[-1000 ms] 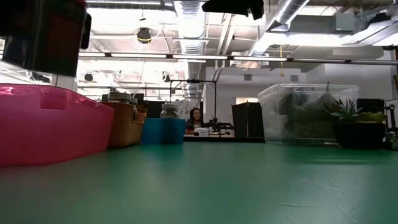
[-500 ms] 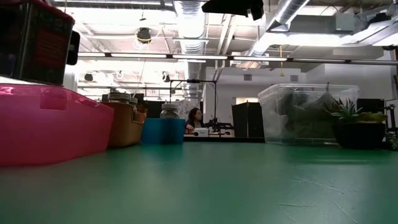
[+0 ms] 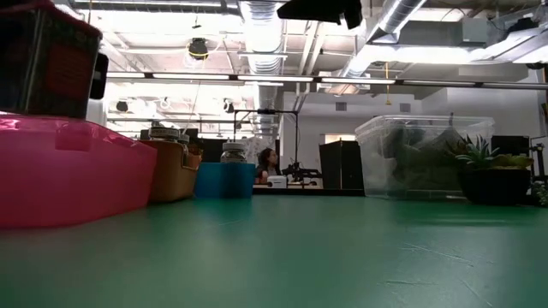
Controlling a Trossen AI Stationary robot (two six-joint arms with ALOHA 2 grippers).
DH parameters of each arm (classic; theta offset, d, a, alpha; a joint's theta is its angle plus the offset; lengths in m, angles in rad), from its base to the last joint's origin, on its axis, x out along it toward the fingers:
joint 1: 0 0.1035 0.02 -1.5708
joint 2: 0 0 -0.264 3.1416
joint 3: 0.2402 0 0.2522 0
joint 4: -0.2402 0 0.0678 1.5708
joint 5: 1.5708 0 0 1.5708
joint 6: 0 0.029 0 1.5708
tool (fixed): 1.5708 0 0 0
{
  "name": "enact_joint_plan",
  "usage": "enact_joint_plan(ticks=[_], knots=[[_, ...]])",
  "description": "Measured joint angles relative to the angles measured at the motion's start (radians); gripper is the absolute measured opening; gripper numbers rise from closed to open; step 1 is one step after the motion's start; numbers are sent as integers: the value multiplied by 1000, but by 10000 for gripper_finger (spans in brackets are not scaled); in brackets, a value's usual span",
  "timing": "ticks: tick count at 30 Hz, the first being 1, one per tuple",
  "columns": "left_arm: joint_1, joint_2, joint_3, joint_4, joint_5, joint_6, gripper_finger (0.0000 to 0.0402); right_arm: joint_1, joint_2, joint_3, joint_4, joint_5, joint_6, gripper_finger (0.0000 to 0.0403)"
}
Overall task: Sort spices by type
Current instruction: Put the top red seasoning can into the pink bin
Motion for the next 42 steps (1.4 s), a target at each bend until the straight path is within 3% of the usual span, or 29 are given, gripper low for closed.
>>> enact_joint_plan(ticks=[21,29,42], knots=[[0,228,-3,10,-68,-3,199,1,0,0,-2,0,8,345],[0,246,-4,15,-75,-51,200,1,0,0,-2,0,6,345],[0,245,31,-32,-77,-57,240,3,0,0,-5,0,6,345]])
